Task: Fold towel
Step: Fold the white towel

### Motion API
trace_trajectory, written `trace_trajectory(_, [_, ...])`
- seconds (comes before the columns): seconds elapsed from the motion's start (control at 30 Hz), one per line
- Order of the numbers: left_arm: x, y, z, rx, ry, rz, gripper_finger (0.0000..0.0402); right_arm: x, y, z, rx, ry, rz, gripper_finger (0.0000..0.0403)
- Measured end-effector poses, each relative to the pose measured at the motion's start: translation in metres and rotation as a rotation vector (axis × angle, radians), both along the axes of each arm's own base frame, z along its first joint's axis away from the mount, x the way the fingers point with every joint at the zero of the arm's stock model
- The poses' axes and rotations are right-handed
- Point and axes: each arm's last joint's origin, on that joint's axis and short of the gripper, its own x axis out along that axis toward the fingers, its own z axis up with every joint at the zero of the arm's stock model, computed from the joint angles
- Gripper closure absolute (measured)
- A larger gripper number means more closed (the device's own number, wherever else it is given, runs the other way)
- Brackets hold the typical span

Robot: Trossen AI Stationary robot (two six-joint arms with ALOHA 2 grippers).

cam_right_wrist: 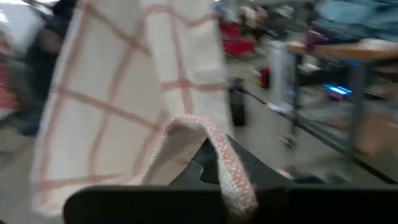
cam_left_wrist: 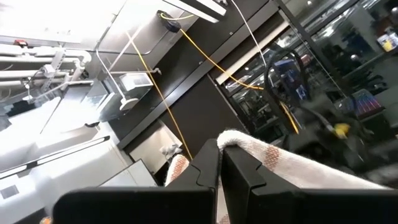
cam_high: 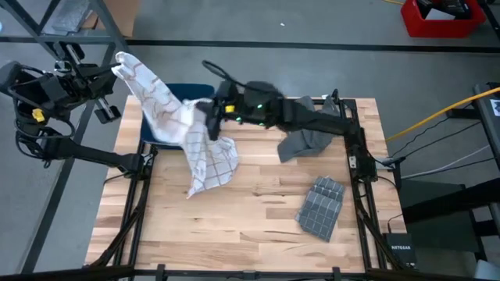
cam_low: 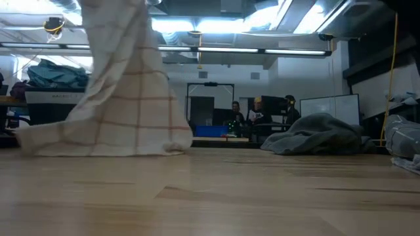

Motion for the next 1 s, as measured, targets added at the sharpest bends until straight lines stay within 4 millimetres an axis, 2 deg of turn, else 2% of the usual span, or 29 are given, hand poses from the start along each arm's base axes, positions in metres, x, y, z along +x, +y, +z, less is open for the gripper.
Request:
trace_trajectory(0.1, [0.000, 0.000, 0.000, 0.000, -0.001, 0.000, 0.0401, -0.030, -0.002, 0.021, 0.000, 0.038, -0.109, 0.0403])
trace_trajectory(0.23, [0.008, 0.000, 0.002, -0.003, -0.006, -0.002, 0.0401, -0.068, -0.002, 0.053, 0.002, -0.015, -0.175, 0.0403])
trace_trajectory(0.37, [0.032, 0.001, 0.008, 0.039, -0.031, 0.018, 0.0401, -0.098, -0.001, 0.079, 0.000, -0.108, -0.188, 0.0403])
trace_trajectory(0.53, [0.066, 0.004, 0.019, 0.155, -0.104, 0.103, 0.0401, -0.128, 0.000, 0.101, -0.031, -0.187, -0.236, 0.0403])
trace_trajectory(0.73, [0.093, 0.014, 0.028, 0.216, -0.222, 0.231, 0.0401, -0.148, 0.001, 0.113, -0.032, -0.224, -0.238, 0.0403])
trace_trajectory(1.0, [0.100, 0.030, 0.028, 0.258, -0.218, 0.368, 0.0401, -0.169, 0.000, 0.122, -0.097, -0.206, -0.295, 0.0403])
